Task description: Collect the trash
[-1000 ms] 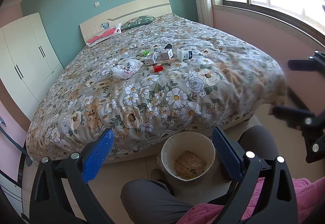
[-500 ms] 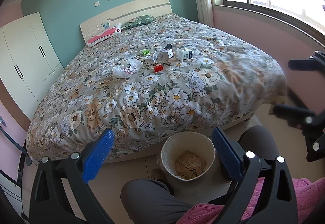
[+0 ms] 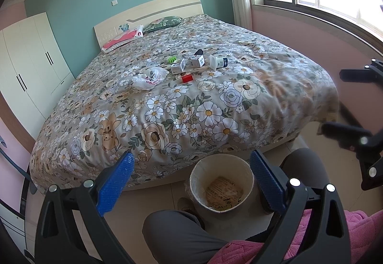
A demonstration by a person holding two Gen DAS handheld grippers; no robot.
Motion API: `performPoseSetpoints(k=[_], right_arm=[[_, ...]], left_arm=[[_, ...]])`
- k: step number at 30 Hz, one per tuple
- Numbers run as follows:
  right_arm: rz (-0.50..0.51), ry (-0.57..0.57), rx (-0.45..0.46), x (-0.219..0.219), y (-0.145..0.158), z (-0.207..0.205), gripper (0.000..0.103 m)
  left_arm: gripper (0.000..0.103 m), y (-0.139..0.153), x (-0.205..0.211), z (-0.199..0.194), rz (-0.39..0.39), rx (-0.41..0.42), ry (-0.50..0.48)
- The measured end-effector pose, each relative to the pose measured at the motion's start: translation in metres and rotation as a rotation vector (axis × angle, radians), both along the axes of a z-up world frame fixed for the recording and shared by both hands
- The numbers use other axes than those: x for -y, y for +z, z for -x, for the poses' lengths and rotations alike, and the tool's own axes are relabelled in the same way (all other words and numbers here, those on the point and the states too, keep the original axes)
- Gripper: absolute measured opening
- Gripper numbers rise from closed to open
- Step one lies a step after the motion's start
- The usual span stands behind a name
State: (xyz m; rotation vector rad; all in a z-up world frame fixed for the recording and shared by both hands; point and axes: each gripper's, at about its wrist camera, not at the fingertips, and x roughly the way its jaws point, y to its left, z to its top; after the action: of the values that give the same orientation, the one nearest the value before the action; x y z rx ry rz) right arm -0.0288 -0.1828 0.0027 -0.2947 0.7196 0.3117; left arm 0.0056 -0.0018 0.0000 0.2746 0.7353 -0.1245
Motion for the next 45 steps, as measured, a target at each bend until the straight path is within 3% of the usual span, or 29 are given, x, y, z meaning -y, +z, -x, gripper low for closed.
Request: performPoseSetpoints(k=[10,19,26,35,45], right_arm=[[0.024,-0.014,0.024,0.000,0.003,-0.039,0.096],[0.022,-0.039,0.051,0.002,0.013,-0.117,0.096],[0.031,-0.074,0.055,0.005,0.011,-0.189,0.096],[0.005,-0.138,-0.003,0.010,-0.012,-0.299,0.096],[-0.027,-0.205,-0.103,0.012,-0.061,-0.413,0.096]], left_arm=[[0.098,0.008,-0.023,-0.041,0.036,0.012,0.048],[0.098,0.006,-0.051,-0.122,0.106,-0.025,0.121],[0.098,0.004,-0.064,-0.198,0.080,-0.028,0.168],[0.098,-0.011,-0.072,-0.305,0.059,-0.077,0.195],[0.098,-0.055,-0.084,-0.413,0.068,-0.174,0.216]])
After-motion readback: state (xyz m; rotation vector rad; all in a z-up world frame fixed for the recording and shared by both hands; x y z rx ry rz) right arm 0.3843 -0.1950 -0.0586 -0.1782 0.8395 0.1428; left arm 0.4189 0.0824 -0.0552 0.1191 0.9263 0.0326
